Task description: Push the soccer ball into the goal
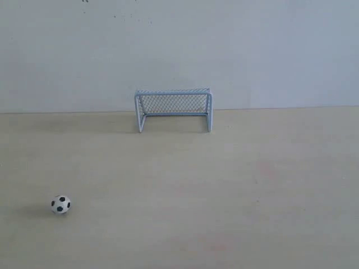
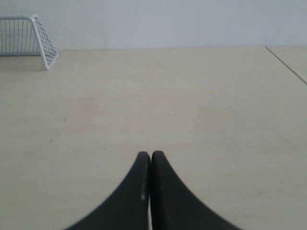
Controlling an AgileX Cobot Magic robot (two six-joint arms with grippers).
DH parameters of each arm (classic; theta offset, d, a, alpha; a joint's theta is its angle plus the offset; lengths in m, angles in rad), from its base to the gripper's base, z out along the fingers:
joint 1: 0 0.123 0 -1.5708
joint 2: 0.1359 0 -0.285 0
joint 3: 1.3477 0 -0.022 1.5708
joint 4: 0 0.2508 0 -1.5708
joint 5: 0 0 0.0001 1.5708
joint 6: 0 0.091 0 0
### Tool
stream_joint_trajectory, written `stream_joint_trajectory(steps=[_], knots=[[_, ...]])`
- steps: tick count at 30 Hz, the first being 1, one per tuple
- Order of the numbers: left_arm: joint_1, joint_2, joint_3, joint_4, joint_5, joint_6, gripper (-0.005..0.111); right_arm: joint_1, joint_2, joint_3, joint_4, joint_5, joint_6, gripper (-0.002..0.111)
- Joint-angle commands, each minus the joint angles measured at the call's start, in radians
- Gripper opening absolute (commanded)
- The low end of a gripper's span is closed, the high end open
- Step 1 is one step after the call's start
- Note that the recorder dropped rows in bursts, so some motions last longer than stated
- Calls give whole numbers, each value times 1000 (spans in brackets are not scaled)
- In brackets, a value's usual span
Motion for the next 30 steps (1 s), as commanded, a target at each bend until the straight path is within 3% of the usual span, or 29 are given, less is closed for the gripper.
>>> stream_joint_trajectory(steps=[1,30], knots=[[1,-3,4,1,-5,3,4,-6,-5,0,-5,-2,-18,0],[1,-3,4,1,-5,3,4,17,-5,0,-3,-5,-13,0]])
